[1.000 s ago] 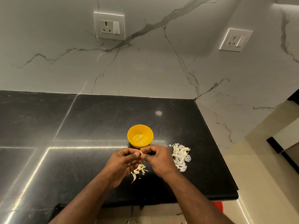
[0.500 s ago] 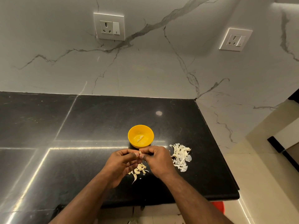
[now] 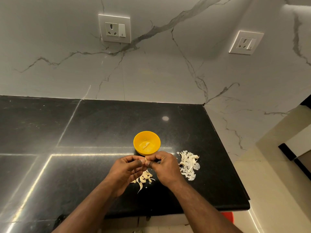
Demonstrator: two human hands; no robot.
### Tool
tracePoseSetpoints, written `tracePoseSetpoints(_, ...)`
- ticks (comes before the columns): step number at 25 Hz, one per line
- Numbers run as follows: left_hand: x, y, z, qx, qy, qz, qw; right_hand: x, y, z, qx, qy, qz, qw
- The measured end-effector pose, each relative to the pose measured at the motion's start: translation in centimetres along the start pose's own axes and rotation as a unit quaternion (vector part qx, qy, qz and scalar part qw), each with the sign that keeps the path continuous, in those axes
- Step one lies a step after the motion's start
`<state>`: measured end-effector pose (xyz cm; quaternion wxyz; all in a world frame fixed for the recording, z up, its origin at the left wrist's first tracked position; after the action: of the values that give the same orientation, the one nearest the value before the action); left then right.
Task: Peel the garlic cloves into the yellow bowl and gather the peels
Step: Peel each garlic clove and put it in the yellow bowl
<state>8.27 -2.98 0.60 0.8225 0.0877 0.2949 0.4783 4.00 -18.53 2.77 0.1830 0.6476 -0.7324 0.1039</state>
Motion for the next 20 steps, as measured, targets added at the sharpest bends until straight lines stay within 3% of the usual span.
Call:
tracePoseSetpoints(13,-0.24,-0.4,0.26,-0.05,-0.095,0.032,0.994,-0.12,-0.04,0.3,-0.055,-0.1,-0.035,0.993)
tracePoseSetpoints(20,-0.21,-0.49,-0.05,-0.068,-0.161,0.037,0.984,-0.43,-0.36,0.4,-0.128,-0.154,-0.023,0.979)
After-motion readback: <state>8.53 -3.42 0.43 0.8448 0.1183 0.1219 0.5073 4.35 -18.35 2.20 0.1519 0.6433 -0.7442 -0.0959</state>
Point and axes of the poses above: each hand's wrist, its own y-axis away from the middle knuckle, its own x-axis out of the back of the hand, z = x × y, the point moved 3 cm from there along -y, towards the middle knuckle, and after that the axes turned 8 degrees about -z, right-handed, at the moved point
